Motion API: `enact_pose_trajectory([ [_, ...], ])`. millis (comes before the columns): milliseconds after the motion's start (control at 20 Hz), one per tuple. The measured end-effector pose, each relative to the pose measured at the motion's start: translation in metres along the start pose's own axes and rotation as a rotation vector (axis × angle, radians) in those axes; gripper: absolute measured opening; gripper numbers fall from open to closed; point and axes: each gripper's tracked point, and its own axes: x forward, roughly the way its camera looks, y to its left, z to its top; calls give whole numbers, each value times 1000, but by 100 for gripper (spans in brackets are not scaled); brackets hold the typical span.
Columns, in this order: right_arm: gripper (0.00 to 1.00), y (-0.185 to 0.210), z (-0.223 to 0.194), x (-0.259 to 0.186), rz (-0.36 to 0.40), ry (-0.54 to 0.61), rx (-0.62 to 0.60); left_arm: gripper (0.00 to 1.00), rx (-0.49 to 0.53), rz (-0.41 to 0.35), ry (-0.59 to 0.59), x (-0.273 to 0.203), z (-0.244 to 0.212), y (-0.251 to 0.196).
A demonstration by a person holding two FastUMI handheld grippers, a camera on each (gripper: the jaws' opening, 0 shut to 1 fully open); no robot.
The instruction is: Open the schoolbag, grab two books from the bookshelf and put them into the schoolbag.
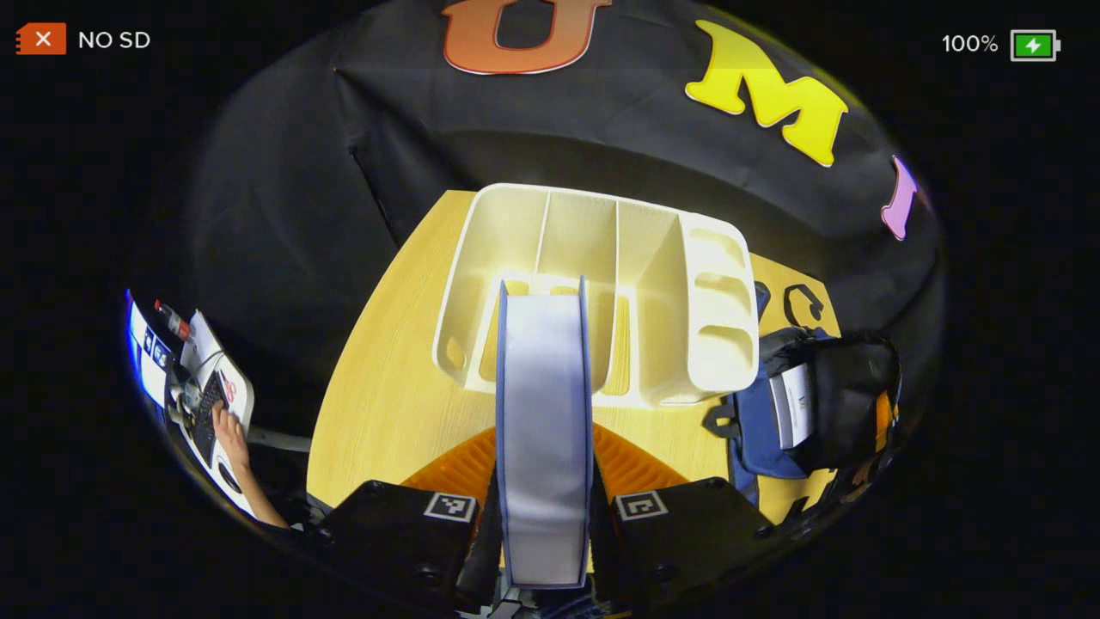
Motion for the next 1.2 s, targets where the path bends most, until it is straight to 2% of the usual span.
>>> enact_pose_trajectory([
  [50, 6, -1, -1, 1, 0, 3, 7, 45, -17, -22, 0, -5, -13, -1],
  [100, 6, 0, -1, 2, 2, 2, 11, 49, -37, -48, -3, -8, -24, -2],
  [200, 6, 0, -3, 2, 5, 2, 20, 48, -85, -100, -13, -15, -40, -6],
  [250, 6, 0, -4, 2, 6, 2, 22, 45, -102, -119, -22, -19, -46, -8],
  [300, 6, 1, -4, 3, 6, 5, 21, 48, -122, -135, -25, -22, -51, -9],
  [400, 6, 3, -4, 3, 3, 9, 7, 49, -138, -160, -32, -27, -58, -16],
  [450, 2, 2, -5, 3, 0, 12, -2, 48, -146, -166, -34, -28, -62, -20],
  [550, 6, 2, -4, 3, -5, 19, -14, 45, -145, -196, -32, -29, -66, -35],
  [600, 6, 2, -2, 3, -5, 20, -15, 49, -141, -225, -32, -28, -68, -46],
  [650, 6, 3, -2, 3, -5, 22, -17, 45, -132, -267, -32, -30, -69, -60],
  [700, 6, 3, -1, 3, -7, 24, -18, 45, -128, -320, -34, -31, -69, -75],
  [750, 6, 2, -1, 4, -8, 29, -22, 48, -126, -369, -30, -33, -70, -92],
  [800, 6, 1, 1, 4, -10, 30, -28, 45, -127, -408, -23, -33, -70, -104],
  [900, 6, -2, 2, 5, -20, 34, -35, 45, -129, -479, -26, -29, -67, -129],
  [950, 6, -3, 1, 4, -20, 35, -34, 49, -137, -518, -26, -27, -64, -142],
  [1000, 6, -4, 2, 4, -22, 35, -33, 45, -145, -554, -22, -22, -63, -156],
  [1200, 6, -13, 2, 4, -62, 44, -58, 45, -211, -722, 14, -11, -54, -212],
])
